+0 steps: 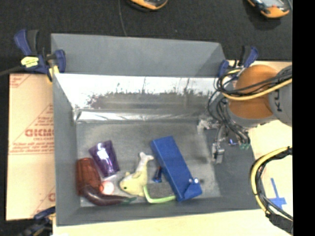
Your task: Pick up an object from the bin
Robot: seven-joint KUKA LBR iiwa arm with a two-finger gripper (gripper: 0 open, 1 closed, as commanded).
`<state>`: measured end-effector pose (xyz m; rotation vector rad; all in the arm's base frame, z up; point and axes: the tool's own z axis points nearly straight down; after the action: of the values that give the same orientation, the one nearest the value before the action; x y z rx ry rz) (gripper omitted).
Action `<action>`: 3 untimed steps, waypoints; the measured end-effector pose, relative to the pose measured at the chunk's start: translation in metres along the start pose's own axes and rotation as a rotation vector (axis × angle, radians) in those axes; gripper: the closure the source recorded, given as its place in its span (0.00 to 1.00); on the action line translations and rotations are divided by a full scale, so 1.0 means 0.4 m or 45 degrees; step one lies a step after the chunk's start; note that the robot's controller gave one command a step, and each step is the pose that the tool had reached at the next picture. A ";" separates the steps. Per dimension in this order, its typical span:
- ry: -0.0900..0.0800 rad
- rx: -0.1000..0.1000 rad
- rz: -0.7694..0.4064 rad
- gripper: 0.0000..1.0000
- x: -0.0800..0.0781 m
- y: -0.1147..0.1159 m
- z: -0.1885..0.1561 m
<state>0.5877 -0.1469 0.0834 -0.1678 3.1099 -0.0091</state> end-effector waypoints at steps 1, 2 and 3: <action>0.001 0.000 -0.185 0.00 0.024 0.070 0.029; -0.005 0.001 0.043 0.00 -0.015 0.036 0.031; -0.008 -0.001 0.206 0.00 -0.034 0.005 0.032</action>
Offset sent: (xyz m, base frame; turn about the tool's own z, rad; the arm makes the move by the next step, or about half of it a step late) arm 0.0083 0.0103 -0.0134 0.0495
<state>0.6014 -0.1436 0.0709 0.0836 3.1069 -0.0039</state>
